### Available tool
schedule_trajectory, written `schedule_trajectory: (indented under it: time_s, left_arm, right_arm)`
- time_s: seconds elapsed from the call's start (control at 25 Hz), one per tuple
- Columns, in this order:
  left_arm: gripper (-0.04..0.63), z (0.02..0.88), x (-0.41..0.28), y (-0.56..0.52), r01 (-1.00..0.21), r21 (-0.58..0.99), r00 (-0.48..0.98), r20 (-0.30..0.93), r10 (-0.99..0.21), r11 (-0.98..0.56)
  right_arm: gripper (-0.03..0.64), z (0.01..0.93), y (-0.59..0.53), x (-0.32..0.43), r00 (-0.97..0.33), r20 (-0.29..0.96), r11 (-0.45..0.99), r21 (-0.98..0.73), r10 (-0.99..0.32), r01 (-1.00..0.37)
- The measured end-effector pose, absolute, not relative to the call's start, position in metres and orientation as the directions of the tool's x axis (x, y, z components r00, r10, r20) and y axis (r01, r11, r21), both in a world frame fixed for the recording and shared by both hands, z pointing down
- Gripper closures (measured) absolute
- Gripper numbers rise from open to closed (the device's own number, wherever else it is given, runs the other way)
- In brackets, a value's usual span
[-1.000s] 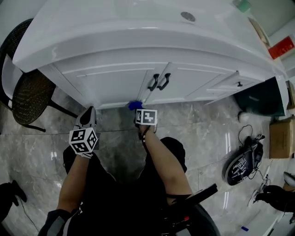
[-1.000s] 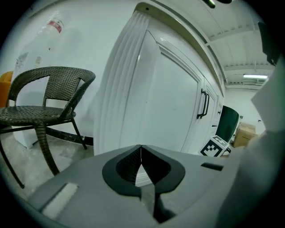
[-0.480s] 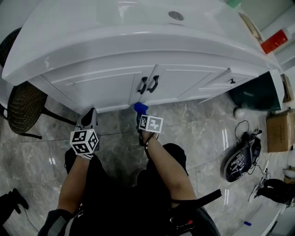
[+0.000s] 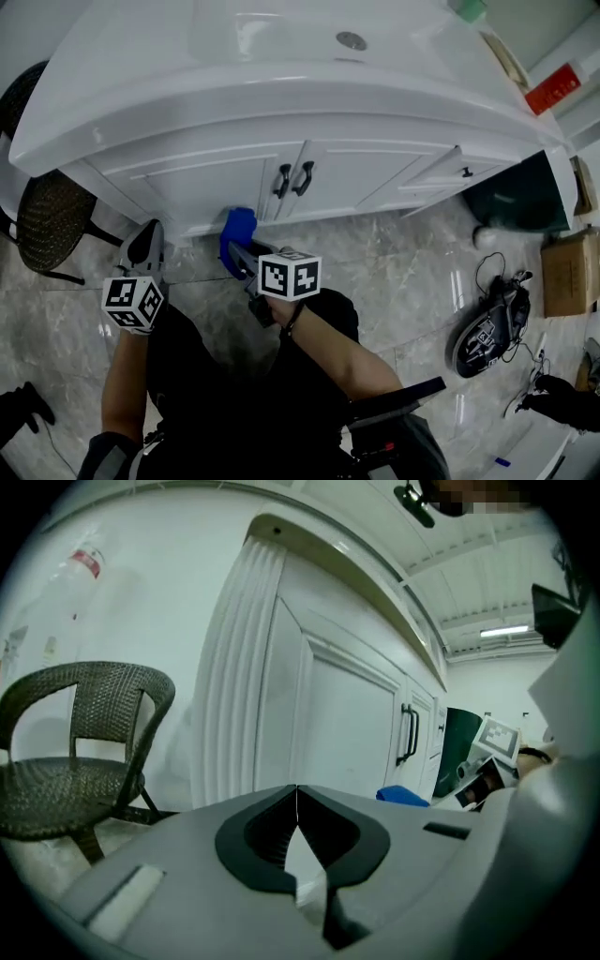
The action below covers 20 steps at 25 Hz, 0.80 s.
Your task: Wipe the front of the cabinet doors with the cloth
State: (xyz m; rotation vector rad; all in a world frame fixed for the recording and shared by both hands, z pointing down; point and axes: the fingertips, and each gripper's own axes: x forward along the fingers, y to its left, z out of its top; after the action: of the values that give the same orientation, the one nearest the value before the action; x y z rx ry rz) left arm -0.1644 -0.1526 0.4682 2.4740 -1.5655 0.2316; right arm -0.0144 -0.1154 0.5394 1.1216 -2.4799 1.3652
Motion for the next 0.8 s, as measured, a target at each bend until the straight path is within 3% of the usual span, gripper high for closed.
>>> schedule_trajectory:
  time_s: [0.2,0.44,0.8]
  left_arm:
    - [0.592,0.413,-0.189,-0.134,-0.900,0.124,0.434,0.181,-0.882,-0.418]
    - [0.592,0.362,-0.181,-0.112,-0.882,0.133,0.467,0.104,-0.878,-0.453]
    - [0.592,0.353,-0.135,-0.091,-0.832,0.118,0.554,0.102,-0.826,-0.543]
  right_arm:
    - [0.566,0.433,-0.115,-0.030,-0.758,0.186,0.620,-0.471,-0.625,-0.627]
    - [0.565,0.339,-0.126,0.001,-0.715,-0.028,0.703,-0.211,-0.699,-0.679]
    - [0.565,0.328,-0.153,0.079,-0.652,0.012,0.646,-0.116,-0.758,-0.754]
